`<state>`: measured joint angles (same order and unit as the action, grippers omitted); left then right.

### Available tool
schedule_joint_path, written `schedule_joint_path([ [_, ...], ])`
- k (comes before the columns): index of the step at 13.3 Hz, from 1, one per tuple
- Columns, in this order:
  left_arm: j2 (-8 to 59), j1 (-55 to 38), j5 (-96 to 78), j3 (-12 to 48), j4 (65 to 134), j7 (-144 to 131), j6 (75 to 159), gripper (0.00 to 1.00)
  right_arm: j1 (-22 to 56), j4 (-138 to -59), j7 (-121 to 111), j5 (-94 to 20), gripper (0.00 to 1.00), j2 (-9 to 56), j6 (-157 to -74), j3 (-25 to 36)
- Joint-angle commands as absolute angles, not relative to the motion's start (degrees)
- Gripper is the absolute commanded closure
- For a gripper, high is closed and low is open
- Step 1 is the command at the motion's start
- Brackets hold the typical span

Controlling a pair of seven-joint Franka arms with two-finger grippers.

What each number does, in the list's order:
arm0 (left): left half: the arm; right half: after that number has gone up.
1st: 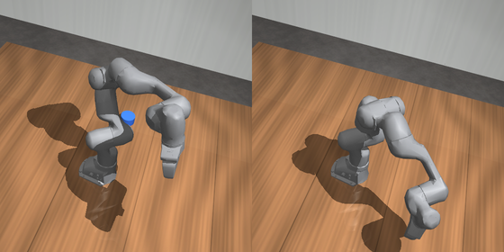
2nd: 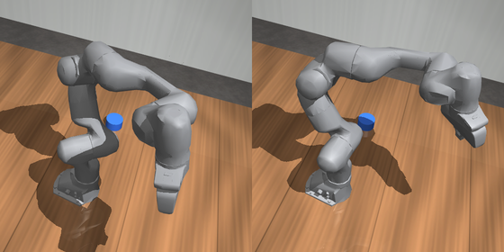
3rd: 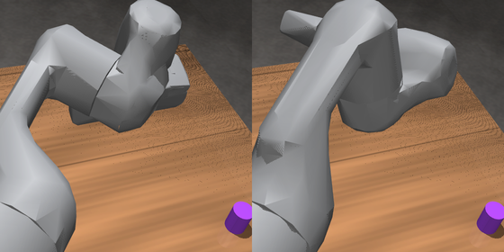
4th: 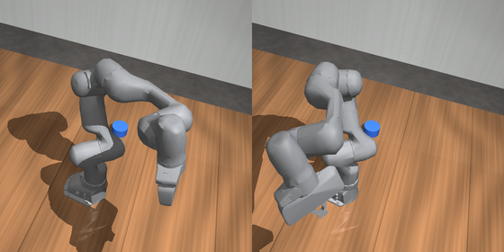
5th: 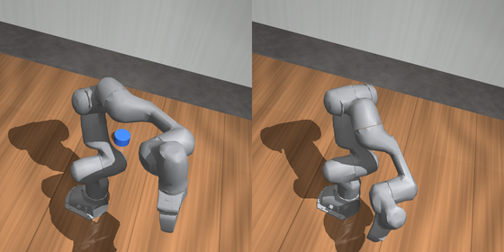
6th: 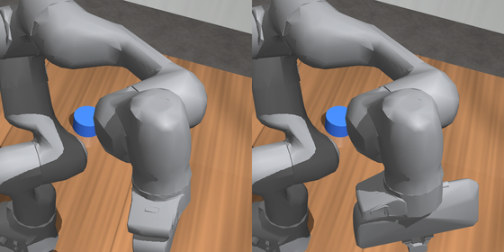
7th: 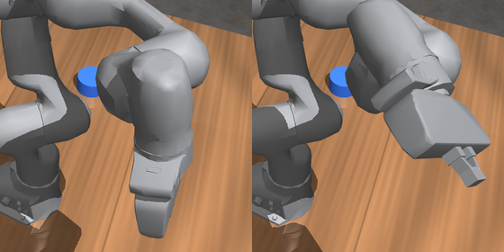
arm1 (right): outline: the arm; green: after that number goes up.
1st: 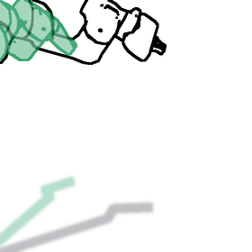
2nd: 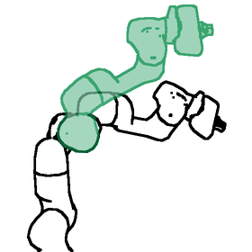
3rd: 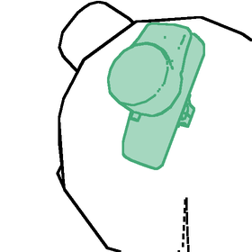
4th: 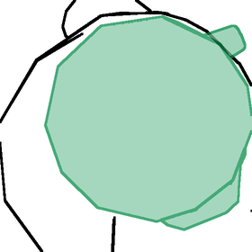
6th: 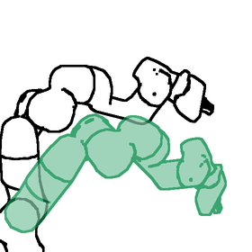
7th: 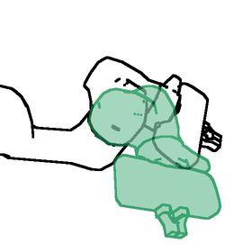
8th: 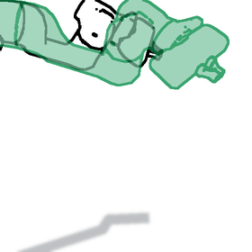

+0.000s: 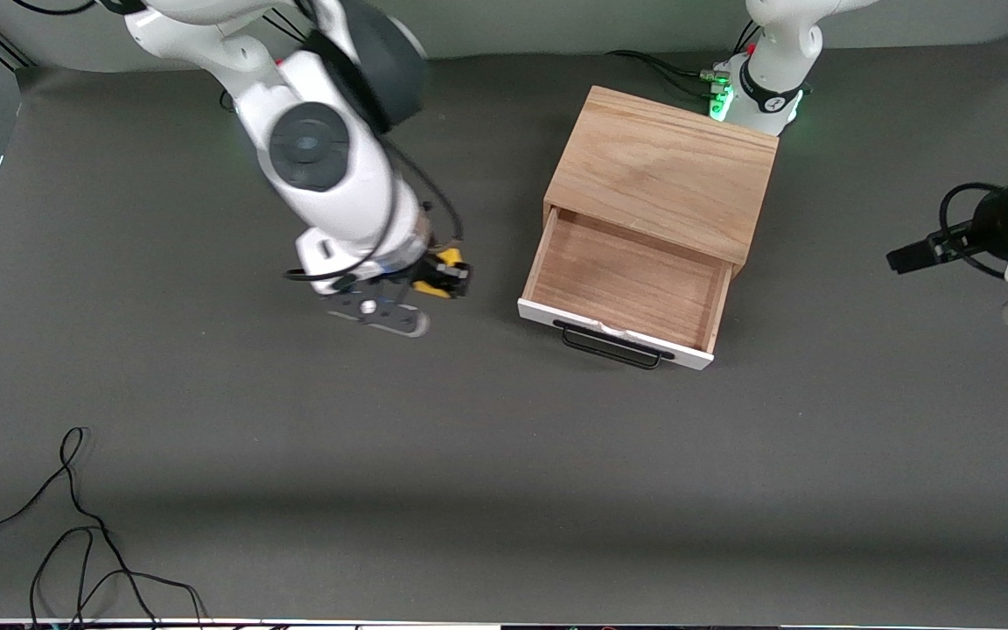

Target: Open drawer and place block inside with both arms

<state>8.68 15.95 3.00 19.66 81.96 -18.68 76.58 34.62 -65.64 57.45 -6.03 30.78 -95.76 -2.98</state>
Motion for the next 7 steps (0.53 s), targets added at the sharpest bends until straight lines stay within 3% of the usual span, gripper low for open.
schedule_joint_path([
  [1,0.10,17.84,2.11,19.69,93.59,-9.26,83.30,0.00,38.31,-56.52,63.88,-6.77,1.00,39.01,-97.37,-2.72],
  [7,-1.50,17.84,2.29,19.69,97.47,1.81,91.40,0.00,44.20,-56.51,67.76,-6.77,1.00,43.94,-102.66,-2.72],
])
